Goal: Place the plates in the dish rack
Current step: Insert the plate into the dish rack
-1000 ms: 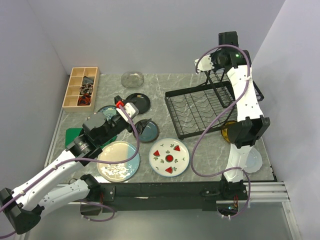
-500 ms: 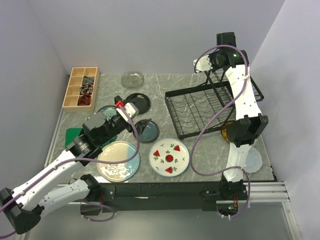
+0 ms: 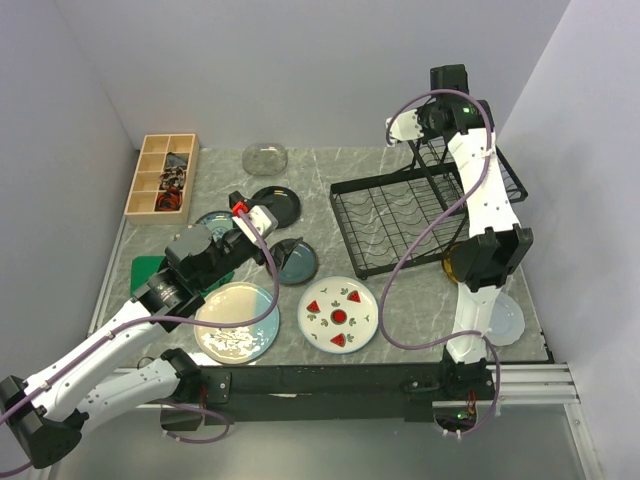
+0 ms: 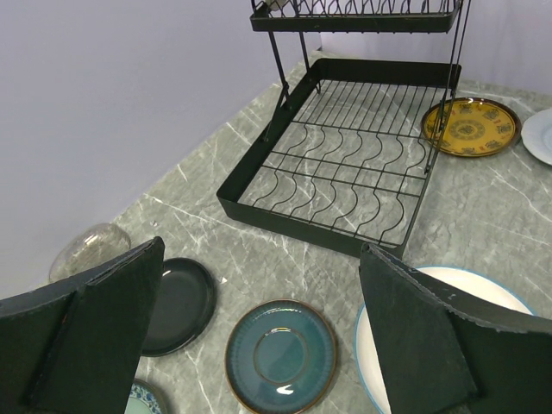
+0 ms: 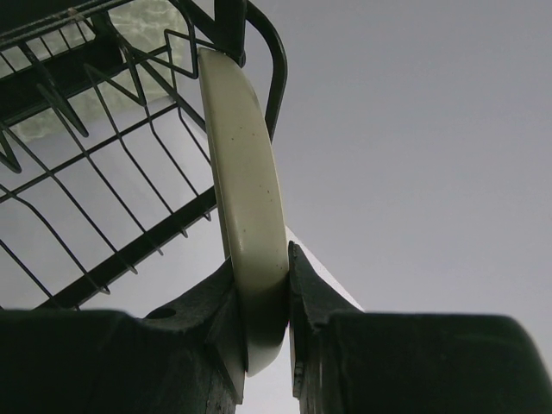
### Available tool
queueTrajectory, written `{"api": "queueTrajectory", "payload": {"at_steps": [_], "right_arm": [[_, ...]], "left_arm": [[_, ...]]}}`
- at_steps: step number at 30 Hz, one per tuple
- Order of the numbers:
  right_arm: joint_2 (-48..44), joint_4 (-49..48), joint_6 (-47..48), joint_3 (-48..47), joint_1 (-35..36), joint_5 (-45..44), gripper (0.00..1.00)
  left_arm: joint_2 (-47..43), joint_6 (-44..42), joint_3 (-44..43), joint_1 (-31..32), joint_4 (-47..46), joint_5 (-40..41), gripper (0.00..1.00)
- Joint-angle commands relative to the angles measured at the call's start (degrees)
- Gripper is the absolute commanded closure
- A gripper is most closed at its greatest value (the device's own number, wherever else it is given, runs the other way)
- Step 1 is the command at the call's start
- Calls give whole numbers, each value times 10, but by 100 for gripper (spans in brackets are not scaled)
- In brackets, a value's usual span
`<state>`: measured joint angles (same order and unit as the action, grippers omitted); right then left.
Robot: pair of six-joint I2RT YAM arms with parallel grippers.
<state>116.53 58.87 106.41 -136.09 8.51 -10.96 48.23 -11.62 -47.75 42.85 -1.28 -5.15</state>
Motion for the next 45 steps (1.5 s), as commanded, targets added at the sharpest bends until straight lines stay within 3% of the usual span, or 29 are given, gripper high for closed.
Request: {"api": "queueTrajectory", "payload": {"at_steps": [1,14,26,41,45], "right_arm": [[15,-51,8,-26,5,-15,100],[32,-95,13,-18,3,-20,93],[30,-146,33,7,1,-34,62],[31,-207,42,24,-3,-42,52],[25,-211,29,24,-2,-41,46]], "left_arm": [[-2,-10,4,2,-21,-8,1],[1,-11,4,3,-21,-7,1],[-2,-10,5,2,-21,-6,1],[-4,-10,4,2,-20,-8,1],[-5,-10,3,2,-20,-8,1]]}}
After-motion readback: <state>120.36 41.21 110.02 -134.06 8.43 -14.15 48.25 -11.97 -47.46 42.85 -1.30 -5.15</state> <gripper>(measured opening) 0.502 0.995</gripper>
